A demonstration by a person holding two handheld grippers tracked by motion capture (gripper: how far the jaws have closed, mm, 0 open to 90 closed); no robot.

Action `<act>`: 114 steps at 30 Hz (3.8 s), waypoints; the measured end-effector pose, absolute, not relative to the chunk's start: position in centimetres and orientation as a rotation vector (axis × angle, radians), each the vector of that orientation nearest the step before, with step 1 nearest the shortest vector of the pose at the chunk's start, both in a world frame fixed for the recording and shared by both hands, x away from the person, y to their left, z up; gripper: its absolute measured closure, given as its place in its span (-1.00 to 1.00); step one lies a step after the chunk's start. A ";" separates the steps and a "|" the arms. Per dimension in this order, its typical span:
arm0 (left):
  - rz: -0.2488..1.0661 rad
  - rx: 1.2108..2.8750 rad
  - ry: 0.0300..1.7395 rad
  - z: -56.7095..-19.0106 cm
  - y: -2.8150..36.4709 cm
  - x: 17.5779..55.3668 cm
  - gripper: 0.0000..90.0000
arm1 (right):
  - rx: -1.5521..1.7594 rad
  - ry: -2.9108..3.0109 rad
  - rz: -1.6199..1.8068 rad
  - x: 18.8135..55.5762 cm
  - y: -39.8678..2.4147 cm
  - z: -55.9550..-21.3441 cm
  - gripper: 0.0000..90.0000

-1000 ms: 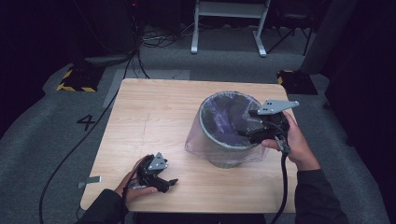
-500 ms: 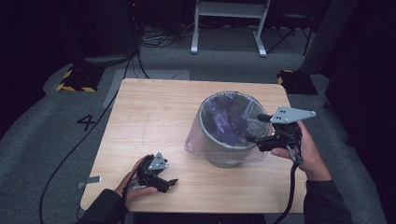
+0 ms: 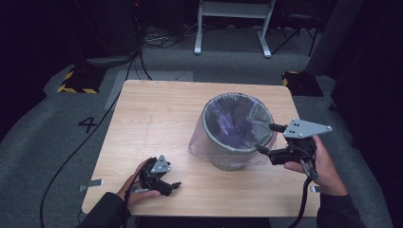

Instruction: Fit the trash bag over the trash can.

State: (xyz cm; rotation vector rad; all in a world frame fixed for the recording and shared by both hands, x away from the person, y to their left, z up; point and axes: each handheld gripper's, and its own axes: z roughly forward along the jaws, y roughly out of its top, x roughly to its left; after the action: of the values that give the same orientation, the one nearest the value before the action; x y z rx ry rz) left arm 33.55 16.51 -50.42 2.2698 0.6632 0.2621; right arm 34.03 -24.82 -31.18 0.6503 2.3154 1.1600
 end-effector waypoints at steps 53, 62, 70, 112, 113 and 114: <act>0.262 2.270 0.663 -50.4 16.5 33.6 -0.68 | 0.860 2.400 0.860 33.7 -28.6 -42.0 -0.56; 0.262 2.269 0.664 -50.4 16.5 33.6 -0.68 | 0.948 2.392 0.839 33.9 -30.1 -44.5 -0.57; 0.262 2.270 0.663 -50.4 16.5 33.6 -0.68 | 1.002 2.387 0.854 33.7 -31.4 -46.4 -0.57; 0.248 2.278 0.640 -50.4 16.4 33.8 -0.69 | 1.273 2.216 0.972 31.1 -35.4 -50.4 -0.71; 0.248 2.278 0.635 -50.4 16.4 33.8 -0.69 | 1.272 2.214 0.972 31.1 -35.4 -50.4 -0.71; 0.249 2.279 0.634 -50.4 16.4 33.8 -0.69 | 1.272 2.214 0.972 31.2 -35.4 -50.4 -0.71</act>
State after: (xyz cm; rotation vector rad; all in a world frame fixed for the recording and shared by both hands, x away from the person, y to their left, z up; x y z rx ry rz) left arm 33.80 16.43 -50.42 2.2790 0.6340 0.2487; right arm 31.15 -35.40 -50.42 1.2722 2.2138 0.9722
